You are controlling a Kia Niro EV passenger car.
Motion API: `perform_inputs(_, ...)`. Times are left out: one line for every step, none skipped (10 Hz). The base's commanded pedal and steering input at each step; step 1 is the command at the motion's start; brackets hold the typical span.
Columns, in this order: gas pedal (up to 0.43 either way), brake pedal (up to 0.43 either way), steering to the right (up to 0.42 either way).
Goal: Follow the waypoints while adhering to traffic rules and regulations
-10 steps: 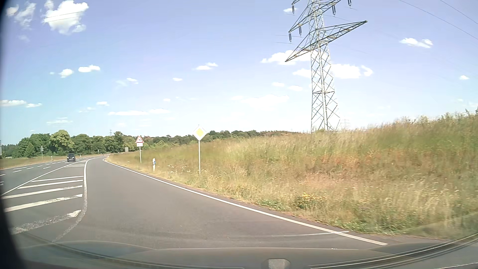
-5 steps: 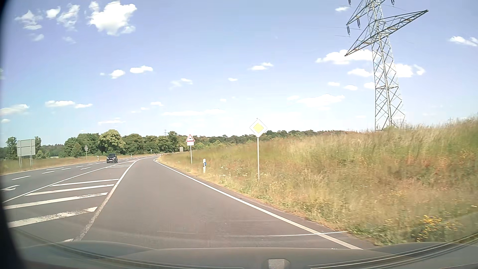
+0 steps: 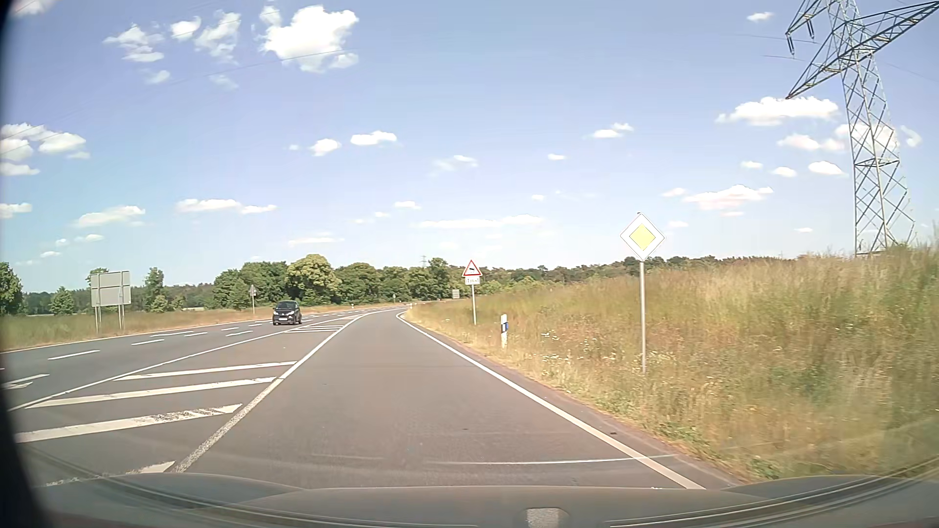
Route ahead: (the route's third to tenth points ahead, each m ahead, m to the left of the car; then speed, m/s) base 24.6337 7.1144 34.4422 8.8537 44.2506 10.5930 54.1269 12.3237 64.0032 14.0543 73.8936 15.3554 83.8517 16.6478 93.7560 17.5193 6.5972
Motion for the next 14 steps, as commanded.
perform_inputs(0.157,0.030,-0.185)
perform_inputs(0.189,0.030,-0.167)
perform_inputs(0.189,0.030,-0.153)
perform_inputs(0.197,0.030,-0.138)
perform_inputs(0.209,0.030,-0.123)
perform_inputs(0.209,0.030,-0.112)
perform_inputs(0.220,0.030,-0.096)
perform_inputs(0.228,0.030,-0.080)
perform_inputs(0.228,0.030,-0.063)
perform_inputs(0.228,0.030,-0.042)
perform_inputs(0.240,0.030,-0.021)
perform_inputs(0.260,0.030,0.000)
perform_inputs(0.268,0.030,0.004)
perform_inputs(0.280,0.030,0.004)
